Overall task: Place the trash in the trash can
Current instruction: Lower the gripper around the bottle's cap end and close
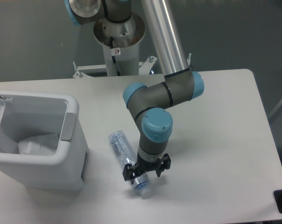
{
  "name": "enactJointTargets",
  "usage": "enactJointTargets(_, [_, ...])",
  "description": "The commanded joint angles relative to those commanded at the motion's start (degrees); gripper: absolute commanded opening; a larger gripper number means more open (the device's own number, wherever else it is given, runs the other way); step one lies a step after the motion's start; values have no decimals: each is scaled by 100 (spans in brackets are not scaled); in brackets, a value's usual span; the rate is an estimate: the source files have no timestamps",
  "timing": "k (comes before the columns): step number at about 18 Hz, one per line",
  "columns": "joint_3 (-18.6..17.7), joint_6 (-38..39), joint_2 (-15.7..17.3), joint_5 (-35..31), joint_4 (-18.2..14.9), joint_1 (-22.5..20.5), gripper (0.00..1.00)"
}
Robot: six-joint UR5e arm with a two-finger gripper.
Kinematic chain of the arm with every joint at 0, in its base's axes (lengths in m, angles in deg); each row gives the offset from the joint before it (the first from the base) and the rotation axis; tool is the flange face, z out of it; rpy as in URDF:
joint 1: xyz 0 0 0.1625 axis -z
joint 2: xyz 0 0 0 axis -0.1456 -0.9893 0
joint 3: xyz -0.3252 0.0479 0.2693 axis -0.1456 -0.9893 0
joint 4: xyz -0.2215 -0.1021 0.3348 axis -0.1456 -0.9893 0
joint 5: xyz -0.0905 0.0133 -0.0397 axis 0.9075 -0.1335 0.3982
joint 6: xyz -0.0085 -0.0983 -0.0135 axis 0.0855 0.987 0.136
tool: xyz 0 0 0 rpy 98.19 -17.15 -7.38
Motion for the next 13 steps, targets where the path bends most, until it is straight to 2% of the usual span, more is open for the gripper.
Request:
enactJointTargets(7, [9, -9, -105, -88, 0, 88, 99])
enactJointTargets(8, [0, 0, -106, -88, 0, 97, 97])
enactJointTargets(11, [-9, 0, -106, -88, 0, 97, 81])
enactJointTargets(13, [-9, -9, -106, -88, 9, 97, 80])
